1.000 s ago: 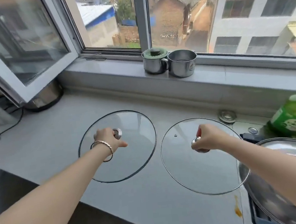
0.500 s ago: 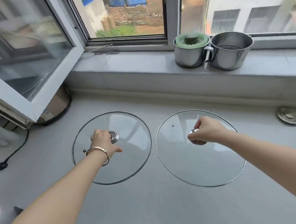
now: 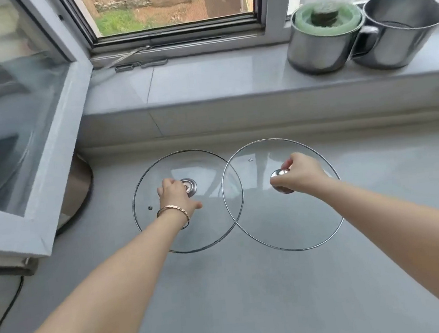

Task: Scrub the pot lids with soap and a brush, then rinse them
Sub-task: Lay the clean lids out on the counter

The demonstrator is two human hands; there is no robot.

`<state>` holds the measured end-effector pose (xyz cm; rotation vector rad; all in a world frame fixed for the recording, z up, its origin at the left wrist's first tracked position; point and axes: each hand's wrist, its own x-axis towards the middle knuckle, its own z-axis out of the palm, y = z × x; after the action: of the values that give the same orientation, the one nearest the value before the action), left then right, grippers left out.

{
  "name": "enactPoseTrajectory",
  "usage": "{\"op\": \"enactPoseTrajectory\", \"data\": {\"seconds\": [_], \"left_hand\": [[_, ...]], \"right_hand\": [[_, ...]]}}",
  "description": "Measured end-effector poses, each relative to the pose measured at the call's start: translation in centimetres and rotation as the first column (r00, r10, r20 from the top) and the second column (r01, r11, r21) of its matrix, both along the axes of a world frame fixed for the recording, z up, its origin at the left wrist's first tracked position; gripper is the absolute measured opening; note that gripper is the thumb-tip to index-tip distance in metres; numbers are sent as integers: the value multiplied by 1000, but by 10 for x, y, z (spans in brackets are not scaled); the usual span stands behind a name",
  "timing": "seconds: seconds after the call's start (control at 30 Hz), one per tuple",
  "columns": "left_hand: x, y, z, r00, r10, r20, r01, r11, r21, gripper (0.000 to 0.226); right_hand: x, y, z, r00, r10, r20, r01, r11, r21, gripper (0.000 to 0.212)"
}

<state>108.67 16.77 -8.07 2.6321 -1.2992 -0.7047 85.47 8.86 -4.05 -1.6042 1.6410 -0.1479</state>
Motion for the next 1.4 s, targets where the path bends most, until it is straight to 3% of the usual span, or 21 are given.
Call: {"op": "enactPoseTrajectory", "data": {"seconds": [0.23, 0.5, 0.63, 0.7, 0.77, 0.87, 0.97, 1.2, 1.4], "left_hand": [[47, -28, -38, 998, -30, -62, 27, 999, -45, 56], [64, -26, -61, 992, -96, -78, 86, 988, -125, 38], [58, -29, -38, 965, -221, 138, 203, 970, 131, 49], [46, -33, -22, 895, -350, 277, 284, 925, 252, 42], [23, -37, -8, 835, -465, 295, 386, 876, 290, 36], [-34, -42, 12, 825, -562, 55, 537, 811, 232, 29], [-108, -42, 31, 741, -662, -114, 671, 723, 162, 25], [-305, -48, 51, 575, -793, -201, 814, 580, 37, 22], [-496, -70, 45, 595, -777, -207, 796, 606, 11, 21]], "right_hand": [[55, -21, -40, 996, -74, -57, 77, 996, 49, 16], [76, -44, -76, 988, -126, -85, 133, 988, 77, 31], [70, -39, -78, 995, -80, -64, 85, 993, 79, 42], [62, -32, -69, 995, 1, -97, 6, 997, 75, 55], [45, -20, -56, 990, 45, -133, -34, 996, 84, 52], [-5, 1, -37, 977, 87, -197, -57, 987, 153, 25], [-78, 21, -22, 955, 142, -260, -79, 968, 238, 16], [-281, 44, 10, 929, 77, -362, 28, 961, 276, 20], [-475, 30, 31, 894, 21, -447, 56, 986, 159, 24]]}}
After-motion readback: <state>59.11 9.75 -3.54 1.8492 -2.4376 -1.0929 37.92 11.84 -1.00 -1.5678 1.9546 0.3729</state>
